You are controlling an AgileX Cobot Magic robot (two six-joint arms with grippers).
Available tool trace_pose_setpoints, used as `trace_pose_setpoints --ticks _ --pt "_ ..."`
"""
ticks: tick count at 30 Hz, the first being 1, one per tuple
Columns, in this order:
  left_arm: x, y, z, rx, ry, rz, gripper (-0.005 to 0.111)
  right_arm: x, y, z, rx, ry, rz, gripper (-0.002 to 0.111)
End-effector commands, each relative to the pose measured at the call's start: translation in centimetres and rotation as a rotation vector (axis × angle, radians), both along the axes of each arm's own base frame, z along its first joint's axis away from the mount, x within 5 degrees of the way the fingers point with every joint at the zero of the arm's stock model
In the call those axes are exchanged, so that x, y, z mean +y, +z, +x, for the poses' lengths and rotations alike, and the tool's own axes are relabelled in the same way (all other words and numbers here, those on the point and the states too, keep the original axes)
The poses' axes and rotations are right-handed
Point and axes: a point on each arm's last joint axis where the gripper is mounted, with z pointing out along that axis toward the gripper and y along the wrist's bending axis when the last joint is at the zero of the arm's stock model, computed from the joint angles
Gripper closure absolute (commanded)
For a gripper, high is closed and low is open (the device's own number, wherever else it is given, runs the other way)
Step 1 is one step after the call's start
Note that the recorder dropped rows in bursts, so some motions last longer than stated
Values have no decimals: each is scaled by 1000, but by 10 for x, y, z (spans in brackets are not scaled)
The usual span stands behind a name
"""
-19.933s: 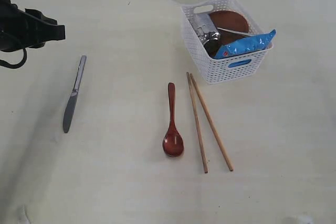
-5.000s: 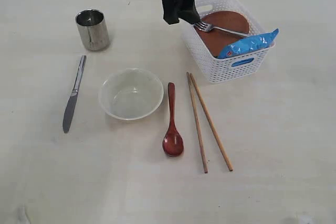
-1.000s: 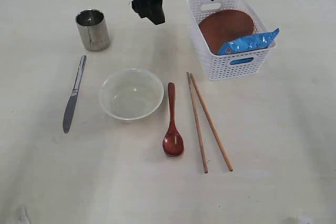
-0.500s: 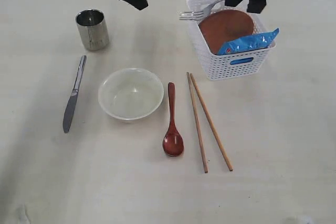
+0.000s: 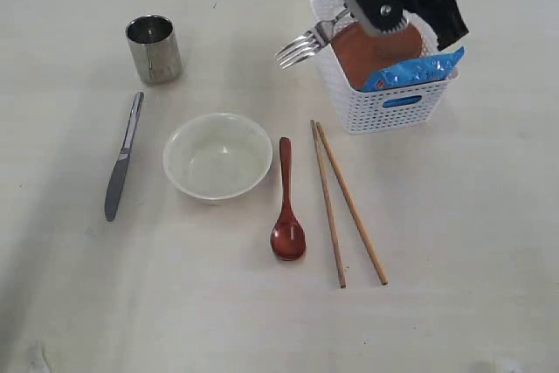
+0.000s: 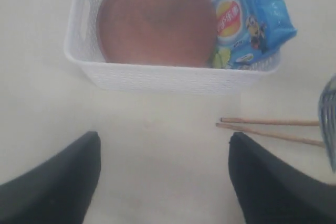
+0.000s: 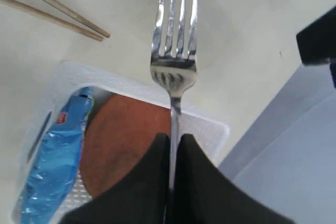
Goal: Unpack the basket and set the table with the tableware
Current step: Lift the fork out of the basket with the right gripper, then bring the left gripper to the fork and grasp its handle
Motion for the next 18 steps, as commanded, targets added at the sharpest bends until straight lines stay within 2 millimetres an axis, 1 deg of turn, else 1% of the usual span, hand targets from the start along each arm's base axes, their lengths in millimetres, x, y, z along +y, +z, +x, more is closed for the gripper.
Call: trace_pose_setpoints --ticks 1,4,7,9,12,14,18 --pt "-2 6 -3 159 146 -66 42 8 -7 -5 -147 82 -31 109" --pt "-4 9 -4 180 151 -101 42 7 -8 -6 -176 94 -26 109" --pt "-5 8 -4 186 156 -98 42 7 -6 -6 -194 111 -31 109" --pt "-10 7 -7 191 147 -92 42 7 -4 -6 -209 113 -26 109" --pt "-21 1 -14 205 115 -78 42 7 -4 -6 -211 113 -25 109" --pt "-29 -8 -20 194 68 -38 42 7 -4 -6 -209 112 -22 109" --pt "-35 -23 -28 191 19 26 42 7 -3 -7 -209 112 -18 109"
